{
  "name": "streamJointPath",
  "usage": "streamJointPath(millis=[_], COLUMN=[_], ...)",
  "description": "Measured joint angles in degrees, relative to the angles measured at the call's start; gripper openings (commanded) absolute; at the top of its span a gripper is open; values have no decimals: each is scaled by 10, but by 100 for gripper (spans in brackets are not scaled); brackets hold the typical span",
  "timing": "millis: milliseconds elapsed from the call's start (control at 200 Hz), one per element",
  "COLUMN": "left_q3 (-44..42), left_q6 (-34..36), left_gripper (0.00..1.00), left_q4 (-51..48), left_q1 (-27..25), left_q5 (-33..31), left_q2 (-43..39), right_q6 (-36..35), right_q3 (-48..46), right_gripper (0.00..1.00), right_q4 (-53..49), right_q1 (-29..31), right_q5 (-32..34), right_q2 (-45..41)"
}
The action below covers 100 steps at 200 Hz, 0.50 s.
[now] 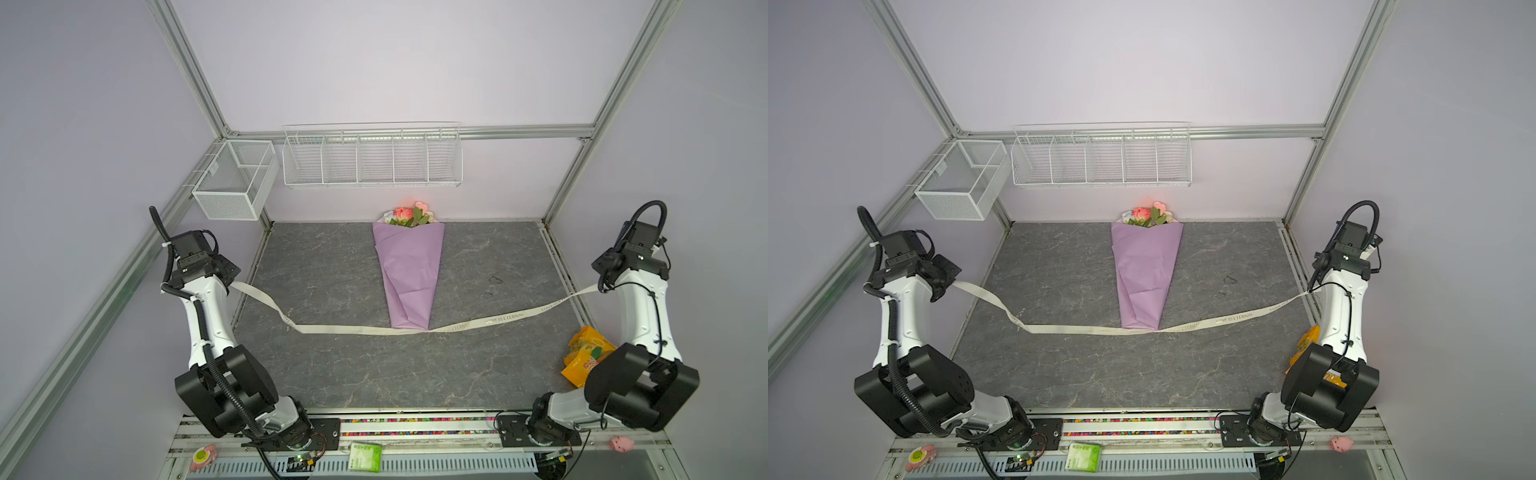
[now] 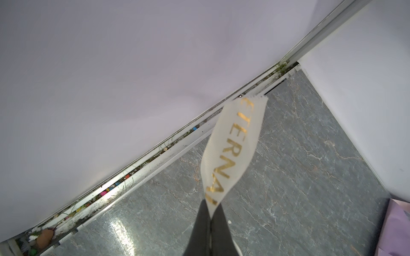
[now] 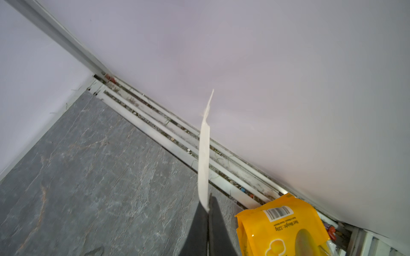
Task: Tie the bouquet of fake flowers
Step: 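Lift both ribbon ends and pull them apart away from the cone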
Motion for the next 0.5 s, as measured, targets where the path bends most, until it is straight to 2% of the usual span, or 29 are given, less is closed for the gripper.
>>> streamJointPath(millis=[125,310,390,445,500], left_q3=[0,0,1,7,19], left_q6=[0,5,9,14,14], left_gripper=[0,0,8,21,32], left_q4=[5,7,5,-5,-16], left_q1=[0,0,0,0,0], left_q5=[-2,10,21,29,36], left_q2=[4,40,64,81,97], right_q6=[-9,-12,-15,-18,-26], right_q3=[31,21,3,-1,-1], right_gripper=[7,7,11,18,37], right_q4=[11,19,18,12,5], right_q1=[0,4,7,9,11], right_q5=[17,-12,-32,-49,-64], right_q2=[3,27,42,59,73])
